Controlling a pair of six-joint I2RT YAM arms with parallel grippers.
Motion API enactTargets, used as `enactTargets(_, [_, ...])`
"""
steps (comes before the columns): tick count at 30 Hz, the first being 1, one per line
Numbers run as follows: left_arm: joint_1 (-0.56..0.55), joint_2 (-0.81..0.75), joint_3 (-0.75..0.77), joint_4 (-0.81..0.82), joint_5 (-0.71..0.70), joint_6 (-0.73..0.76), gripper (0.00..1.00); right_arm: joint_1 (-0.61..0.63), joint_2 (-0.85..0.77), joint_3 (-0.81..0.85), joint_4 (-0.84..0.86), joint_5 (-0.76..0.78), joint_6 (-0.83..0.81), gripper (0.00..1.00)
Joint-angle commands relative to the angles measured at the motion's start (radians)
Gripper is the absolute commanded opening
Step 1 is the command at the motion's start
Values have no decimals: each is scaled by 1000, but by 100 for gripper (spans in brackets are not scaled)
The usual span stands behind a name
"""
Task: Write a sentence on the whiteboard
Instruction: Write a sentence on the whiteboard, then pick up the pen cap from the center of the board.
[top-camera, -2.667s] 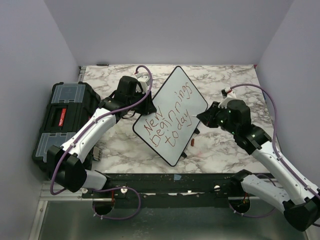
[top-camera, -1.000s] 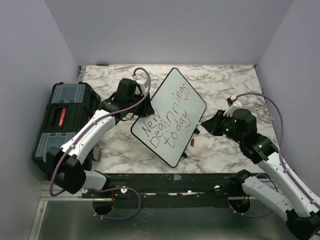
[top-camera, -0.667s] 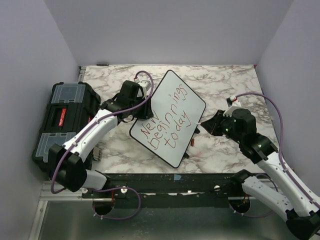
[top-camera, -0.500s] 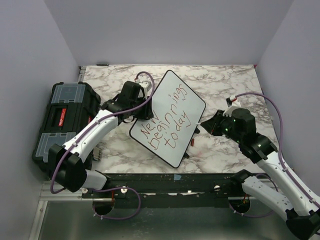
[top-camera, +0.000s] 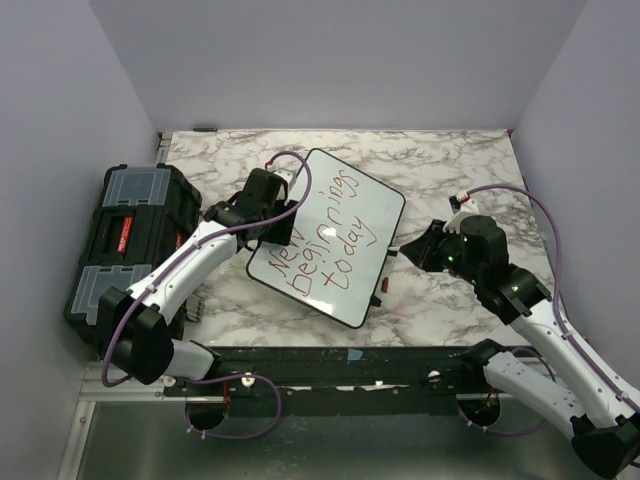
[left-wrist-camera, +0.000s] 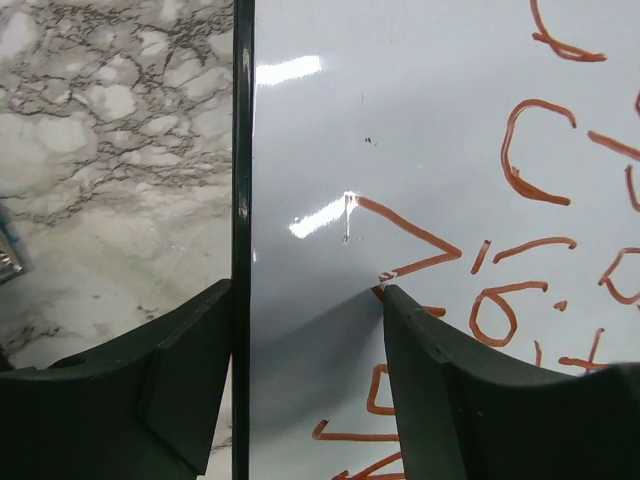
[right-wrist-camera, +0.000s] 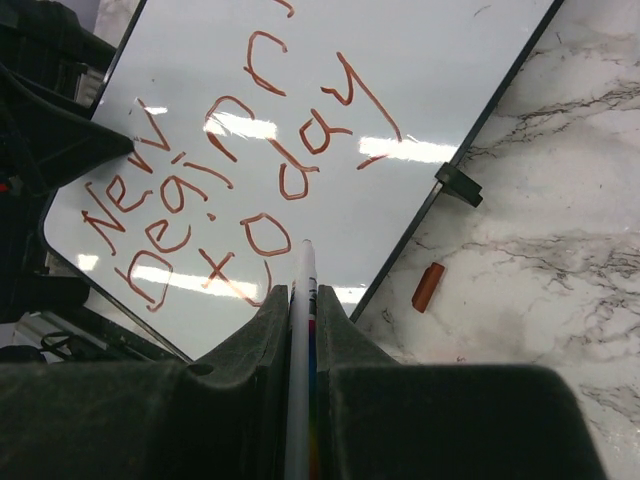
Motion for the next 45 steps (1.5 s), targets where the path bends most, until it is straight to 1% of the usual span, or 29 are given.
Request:
enactTargets(1, [4,-19,-12,-76,-110,52,60,5,5,-13,19,0,5,1])
enactTargets(8, [4,-42,-5,-79,-113,50,60,5,5,-13,19,-2,7,1])
enactTargets(21, [-13,-93,15,-102,-29,15,61,5,10,-11,26,-8,11,1])
enactTargets(25, [-20,-100,22,-110,-22,9,61,5,9,-10,25,-8,11,1])
enactTargets(37, [-50,-177,111,-191,-26,-7,62,5,10,12,16,3,5,1])
enactTargets(42, [-92,-204,174,-244,-46,-30,62,5,19,57,-5,44,-12,1])
enactTargets(45, [-143,-217,203,-280,-48,-79,63,6,31,107,-26,117,-23,1])
